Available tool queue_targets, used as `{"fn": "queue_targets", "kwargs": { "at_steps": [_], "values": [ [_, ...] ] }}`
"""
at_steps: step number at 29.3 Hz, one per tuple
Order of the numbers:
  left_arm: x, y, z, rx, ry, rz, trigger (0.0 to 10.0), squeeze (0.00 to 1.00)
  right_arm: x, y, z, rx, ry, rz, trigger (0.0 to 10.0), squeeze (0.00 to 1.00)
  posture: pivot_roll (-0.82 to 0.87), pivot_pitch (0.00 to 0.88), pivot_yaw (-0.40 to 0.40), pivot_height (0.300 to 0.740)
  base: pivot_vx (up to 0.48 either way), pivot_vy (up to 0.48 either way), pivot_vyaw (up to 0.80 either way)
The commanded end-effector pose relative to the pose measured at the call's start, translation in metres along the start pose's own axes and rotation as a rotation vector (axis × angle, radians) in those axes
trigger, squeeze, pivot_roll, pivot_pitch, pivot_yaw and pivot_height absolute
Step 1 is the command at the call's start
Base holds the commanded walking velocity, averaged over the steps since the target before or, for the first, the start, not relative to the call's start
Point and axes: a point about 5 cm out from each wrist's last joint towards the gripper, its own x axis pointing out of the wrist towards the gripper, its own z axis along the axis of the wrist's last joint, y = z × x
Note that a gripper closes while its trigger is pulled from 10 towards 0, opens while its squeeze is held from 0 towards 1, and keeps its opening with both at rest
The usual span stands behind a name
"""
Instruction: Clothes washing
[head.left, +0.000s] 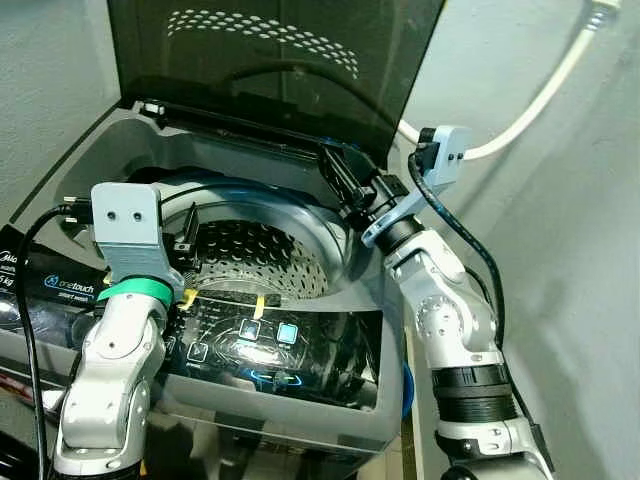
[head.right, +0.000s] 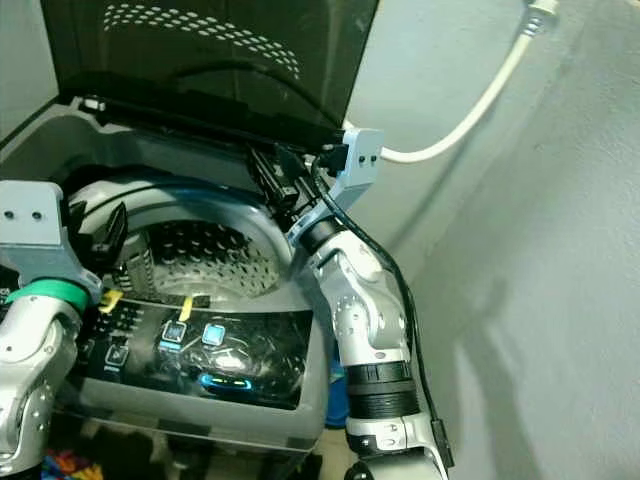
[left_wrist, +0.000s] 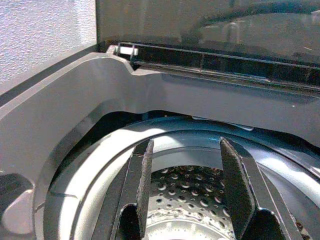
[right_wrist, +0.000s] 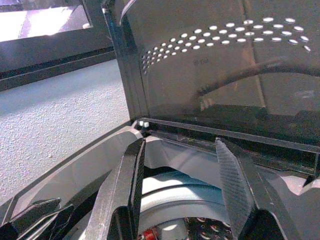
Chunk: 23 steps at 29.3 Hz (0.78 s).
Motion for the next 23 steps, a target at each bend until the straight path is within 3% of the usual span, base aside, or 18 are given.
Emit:
{"fn": "queue_targets", "kwargs": {
  "at_steps": [1,11,13,16,19,23],
  "values": [
    [-0.002,-0.001,-0.013,-0.011,0.074,0.002,10.0,0.0,-0.001,-0.005,0.0,0.002,0.008,-0.016,10.0,0.0,0.17,0.0,-0.109,0.74,0.0,0.0,0.0],
    [-0.001,-0.001,-0.018,-0.006,0.095,0.01,10.0,0.0,-0.004,-0.013,-0.002,-0.012,0.02,-0.09,10.0,0.0,0.17,0.0,-0.108,0.74,0.0,0.0,0.0],
    [-0.001,-0.002,-0.018,-0.006,0.096,0.009,10.0,0.0,-0.006,-0.021,-0.002,-0.047,0.025,-0.161,10.0,0.0,0.17,0.0,-0.108,0.74,0.0,0.0,0.0],
    [-0.001,-0.002,-0.018,-0.003,0.093,0.002,10.0,0.0,-0.017,-0.043,0.001,-0.174,0.011,-0.321,10.0,0.0,0.17,0.0,-0.095,0.74,0.0,0.0,0.0],
    [-0.001,-0.001,-0.019,0.0,0.093,0.0,10.0,0.0,-0.022,-0.046,0.003,-0.236,0.005,-0.333,10.0,0.0,0.17,0.0,-0.09,0.74,0.0,0.0,0.0],
    [-0.001,0.0,-0.019,-0.002,0.093,-0.001,10.0,0.0,-0.025,-0.048,0.002,-0.239,0.009,-0.334,10.0,0.0,0.17,0.0,-0.081,0.74,0.0,0.0,0.0]
  ]
}}
